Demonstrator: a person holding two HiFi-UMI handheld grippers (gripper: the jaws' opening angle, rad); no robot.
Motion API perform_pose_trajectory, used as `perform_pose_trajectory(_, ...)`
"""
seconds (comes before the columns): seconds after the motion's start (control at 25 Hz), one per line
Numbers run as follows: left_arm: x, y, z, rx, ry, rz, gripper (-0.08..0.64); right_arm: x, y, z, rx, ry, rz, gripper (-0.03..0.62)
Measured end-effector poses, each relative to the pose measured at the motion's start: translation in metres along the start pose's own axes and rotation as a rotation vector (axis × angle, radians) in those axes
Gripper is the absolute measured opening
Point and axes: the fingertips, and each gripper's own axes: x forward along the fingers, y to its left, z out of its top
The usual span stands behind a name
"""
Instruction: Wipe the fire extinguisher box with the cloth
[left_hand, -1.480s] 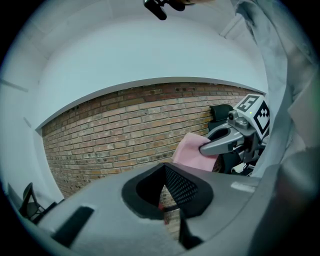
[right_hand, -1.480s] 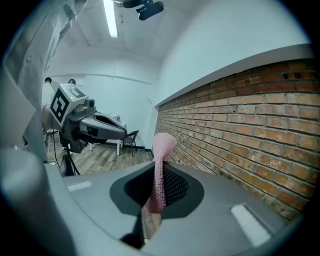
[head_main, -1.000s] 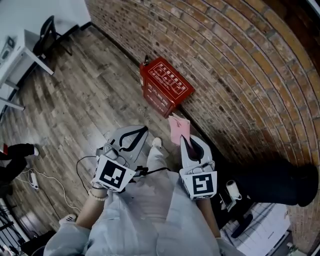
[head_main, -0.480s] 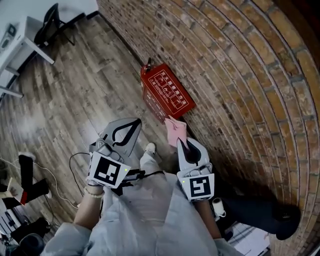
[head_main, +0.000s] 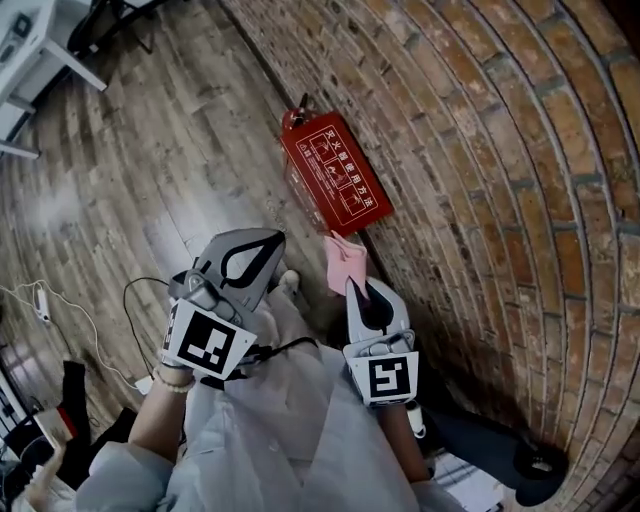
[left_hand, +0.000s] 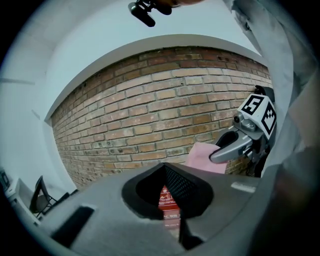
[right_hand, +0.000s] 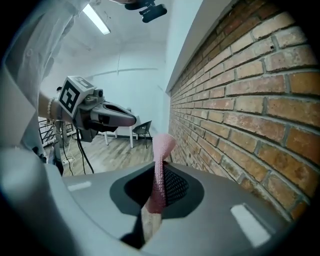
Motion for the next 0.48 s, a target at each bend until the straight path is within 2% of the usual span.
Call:
perform_pose_trajectory(0.24,0.024,0.010,-0.019,-0.012,0.023,-0.038,-0.002,0.026,-0.012,-0.013,-0.037,0.039,0.005,0.028)
perform_pose_trajectory(0.32,0.033,0.015,-0.029,-0.015,0.044,-0.054,-0.002,0.036,-0.021,-0.016,-0.021,0.038,-0.008,0.028)
perform_pose_trajectory(0.48,0.049,0.018,-0.046,-0.065,0.055,-0.078,-0.002,0.054,-0.036,-0.026,-0.027,0.074,-0.013,0.028)
